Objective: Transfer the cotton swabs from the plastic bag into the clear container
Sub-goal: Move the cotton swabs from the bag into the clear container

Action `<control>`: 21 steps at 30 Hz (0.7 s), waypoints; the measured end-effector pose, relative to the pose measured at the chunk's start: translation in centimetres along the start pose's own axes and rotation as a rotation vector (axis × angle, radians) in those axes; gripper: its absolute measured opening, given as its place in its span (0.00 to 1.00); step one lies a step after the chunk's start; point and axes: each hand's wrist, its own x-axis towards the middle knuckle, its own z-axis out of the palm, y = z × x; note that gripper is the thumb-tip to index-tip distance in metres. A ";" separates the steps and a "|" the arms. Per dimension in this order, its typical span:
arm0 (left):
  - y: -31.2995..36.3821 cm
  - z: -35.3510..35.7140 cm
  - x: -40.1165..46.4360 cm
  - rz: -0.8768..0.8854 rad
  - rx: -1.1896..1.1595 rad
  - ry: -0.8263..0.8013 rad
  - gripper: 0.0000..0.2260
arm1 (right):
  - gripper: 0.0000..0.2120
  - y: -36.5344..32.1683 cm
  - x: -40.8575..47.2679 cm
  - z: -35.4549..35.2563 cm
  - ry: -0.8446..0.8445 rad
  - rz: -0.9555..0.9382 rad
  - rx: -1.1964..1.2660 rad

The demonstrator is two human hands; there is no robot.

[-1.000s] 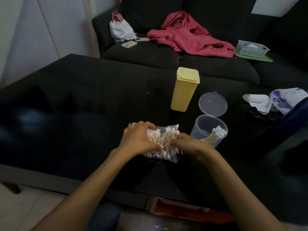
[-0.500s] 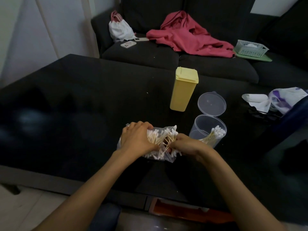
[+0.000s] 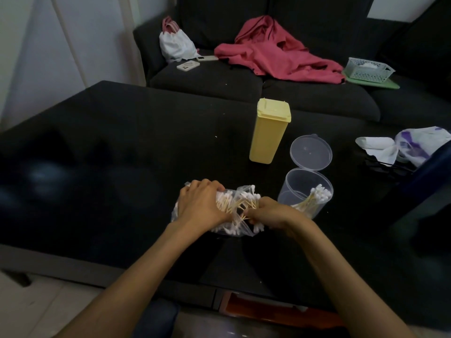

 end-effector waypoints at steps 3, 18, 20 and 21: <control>0.1 -0.1 0.0 0.012 0.007 -0.008 0.31 | 0.07 0.1 -0.4 -0.5 -0.030 0.012 -0.011; 0.1 0.2 0.5 -0.042 0.046 0.014 0.31 | 0.08 0.5 -0.9 -2.0 -0.014 -0.061 0.066; 0.1 0.1 0.5 -0.059 0.047 0.010 0.31 | 0.06 0.9 -0.7 -2.0 -0.006 -0.040 0.079; 0.1 0.1 0.4 -0.061 0.045 0.009 0.31 | 0.05 1.1 -0.5 -2.0 0.004 -0.027 0.078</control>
